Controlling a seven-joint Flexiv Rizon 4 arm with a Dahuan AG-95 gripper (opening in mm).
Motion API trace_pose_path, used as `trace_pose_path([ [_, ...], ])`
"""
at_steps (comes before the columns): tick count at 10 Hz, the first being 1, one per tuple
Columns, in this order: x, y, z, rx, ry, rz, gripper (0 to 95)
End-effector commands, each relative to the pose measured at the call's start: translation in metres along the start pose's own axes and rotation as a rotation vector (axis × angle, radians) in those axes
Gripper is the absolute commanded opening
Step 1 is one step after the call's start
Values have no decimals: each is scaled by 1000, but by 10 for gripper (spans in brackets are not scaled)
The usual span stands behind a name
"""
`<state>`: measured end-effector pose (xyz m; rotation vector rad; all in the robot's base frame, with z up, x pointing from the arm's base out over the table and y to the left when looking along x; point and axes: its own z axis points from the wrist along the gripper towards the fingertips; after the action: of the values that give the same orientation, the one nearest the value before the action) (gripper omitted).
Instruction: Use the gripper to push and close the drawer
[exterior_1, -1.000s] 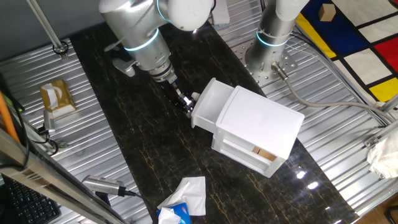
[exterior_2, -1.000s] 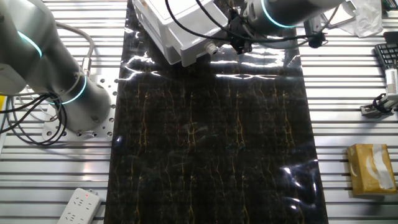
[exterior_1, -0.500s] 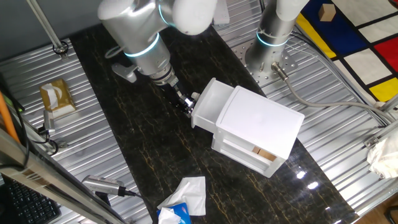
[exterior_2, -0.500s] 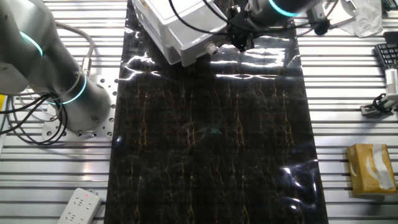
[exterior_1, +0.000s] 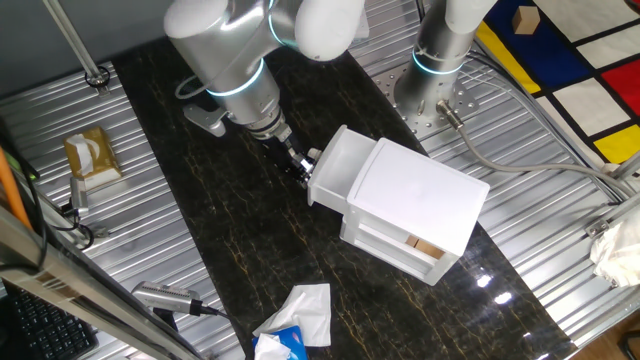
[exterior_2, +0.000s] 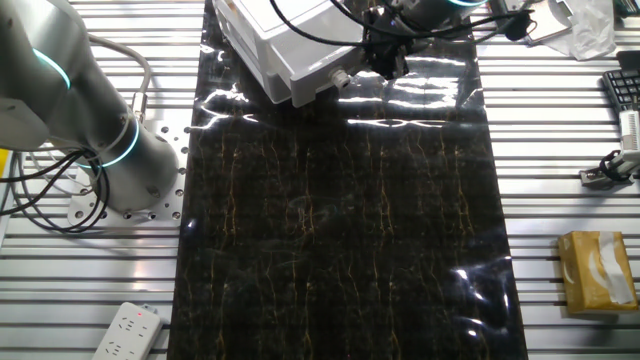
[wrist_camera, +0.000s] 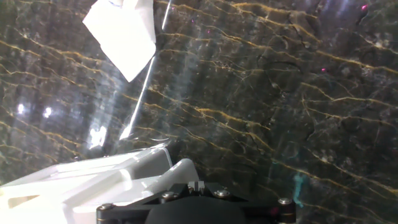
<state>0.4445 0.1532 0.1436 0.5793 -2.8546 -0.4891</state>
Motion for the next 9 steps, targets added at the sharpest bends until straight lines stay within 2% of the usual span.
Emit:
trace_pose_path([
  [1, 0, 0, -1, -1, 2, -4, 0],
  [5, 0, 0, -1, -17, 0, -6, 0],
  [6, 0, 0, -1, -30, -5, -1, 0],
  [8, 5, 2, 3, -77, -15, -6, 0],
  [9, 10, 4, 6, -120, -22, -1, 0],
])
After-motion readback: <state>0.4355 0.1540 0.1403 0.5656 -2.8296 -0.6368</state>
